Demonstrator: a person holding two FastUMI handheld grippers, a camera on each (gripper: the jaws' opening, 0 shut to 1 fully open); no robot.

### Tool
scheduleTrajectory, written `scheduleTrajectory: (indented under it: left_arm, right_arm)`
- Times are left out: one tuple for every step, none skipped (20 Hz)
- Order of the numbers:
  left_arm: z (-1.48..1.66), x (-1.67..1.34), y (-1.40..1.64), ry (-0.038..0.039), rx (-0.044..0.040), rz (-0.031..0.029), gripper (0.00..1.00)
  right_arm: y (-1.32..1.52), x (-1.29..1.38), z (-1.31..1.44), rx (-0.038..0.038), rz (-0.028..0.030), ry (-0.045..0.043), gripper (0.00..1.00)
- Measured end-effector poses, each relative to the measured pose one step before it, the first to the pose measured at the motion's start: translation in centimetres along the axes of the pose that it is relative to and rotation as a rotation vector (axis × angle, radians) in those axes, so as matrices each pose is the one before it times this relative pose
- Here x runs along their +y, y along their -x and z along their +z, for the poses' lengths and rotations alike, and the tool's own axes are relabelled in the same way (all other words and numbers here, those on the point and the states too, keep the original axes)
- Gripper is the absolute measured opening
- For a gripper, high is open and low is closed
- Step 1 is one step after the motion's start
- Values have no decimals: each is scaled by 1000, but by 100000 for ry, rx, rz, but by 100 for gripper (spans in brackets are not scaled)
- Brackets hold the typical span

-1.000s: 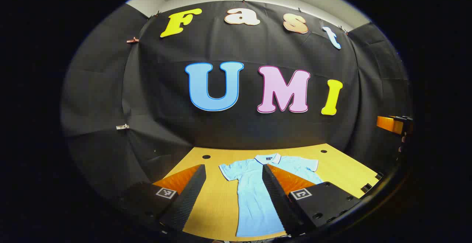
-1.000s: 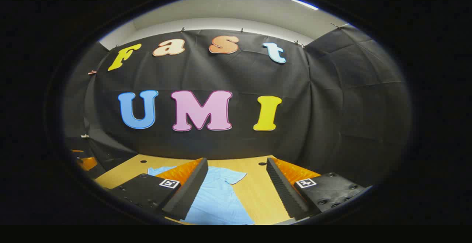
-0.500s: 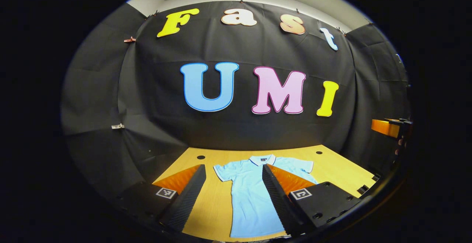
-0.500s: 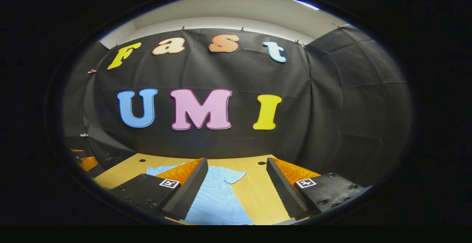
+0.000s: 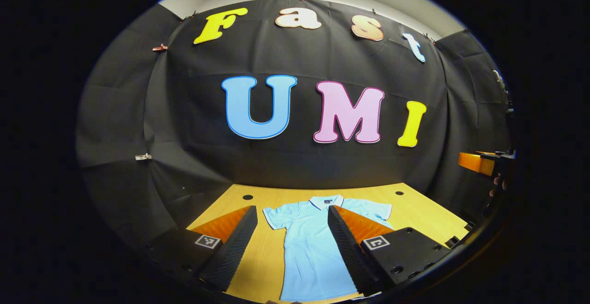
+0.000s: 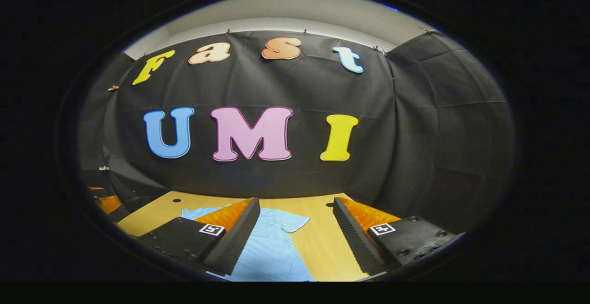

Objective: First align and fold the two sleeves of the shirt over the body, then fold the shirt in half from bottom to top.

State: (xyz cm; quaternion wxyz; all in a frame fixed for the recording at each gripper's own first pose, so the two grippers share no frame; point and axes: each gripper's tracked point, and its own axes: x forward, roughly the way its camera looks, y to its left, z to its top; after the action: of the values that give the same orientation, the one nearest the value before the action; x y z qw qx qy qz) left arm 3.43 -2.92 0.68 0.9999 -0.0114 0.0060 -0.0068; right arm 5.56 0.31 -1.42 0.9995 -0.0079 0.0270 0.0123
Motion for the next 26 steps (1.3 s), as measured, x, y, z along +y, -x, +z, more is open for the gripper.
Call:
scheduleTrajectory:
  left_arm:
    - [80,-7,-181,62,349,416,96]
    - [-57,-43,-246,371,618,504,96]
    - [105,-28,-244,970,755,464,96]
    - [127,-68,-176,1208,186,267,96]
    - [65,-69,-225,913,185,516,96]
    - [50,56,-194,-99,419,802,96]
    - [-18,239,-293,-917,541,1775,96]
    - [-70,388,-357,-1082,635,2180,96]
    - [-7,320,-289,-718,359,2354,96]
    - [-45,43,-315,-170,668,1436,96]
    - [-24,-84,-268,28,842,948,96]
    - [-136,-35,-286,-136,1014,1277,96]
    - [-97,28,-310,-153,1227,1322,96]
    - [-233,-27,-493,316,1808,1682,96]
    - [-191,-158,-449,1266,2020,1330,96]
    - [-342,-314,-196,1691,1605,893,96]
    - [21,-148,-290,1517,1551,1129,96]
    - [-109,-44,-279,1028,1841,1154,96]
    - [-22,-130,-285,206,1580,1042,96]
    - [-114,-78,-166,-652,1201,1213,96]
    - [32,-26,-196,-1290,999,1297,96]
    - [-148,-143,-52,-1360,746,1179,96]
    - [21,-174,-137,-1011,669,917,96]
    - [-89,-182,-283,-704,993,793,96]
    - [60,-214,-187,-556,1838,993,97]
    - [123,-245,-161,-695,914,317,96]
  right_arm:
    - [-699,-110,-180,560,161,648,98]
    - [-1021,-177,-332,1104,-114,661,94]
    - [-1037,-122,-369,1469,55,141,98]
    - [-1226,0,-516,2297,545,-341,98]
    - [-1368,186,-683,2814,1205,-259,98]
    - [-1567,235,-550,2762,1624,886,98]
    - [-1625,-146,-519,2271,645,1691,98]
    - [-1756,-33,-843,3311,1191,1934,98]
    - [-1800,96,-836,3586,1097,1233,98]
    - [-1883,-28,-928,3614,973,-3,98]
    - [-1891,-177,-1055,4409,801,-1429,98]
    - [-1891,-27,-1180,4783,906,-3215,97]
    - [-1838,-75,-1224,4982,391,-2633,97]
    - [-2091,-406,-1038,4164,-734,-574,99]
    - [-2487,-640,-653,2801,-1711,1158,97]
    - [-2264,-547,-461,2447,-1455,1000,98]
    - [-2210,-374,-574,2211,-770,335,97]
    - [-2086,-480,-522,2611,-1217,-443,97]
    - [-1904,-382,-662,3186,-982,-1013,97]
    - [-1710,-278,-721,3244,-268,-1273,97]
    - [-1713,-170,-605,2769,-355,-579,98]
    - [-1603,-162,-545,1791,-459,846,98]
    - [-1485,-323,-465,923,-881,2087,97]
    - [-1335,-354,-390,1347,-846,2047,97]
    - [-1072,12,-485,1827,-208,1085,95]
    - [-1041,151,-434,1976,317,-175,97]
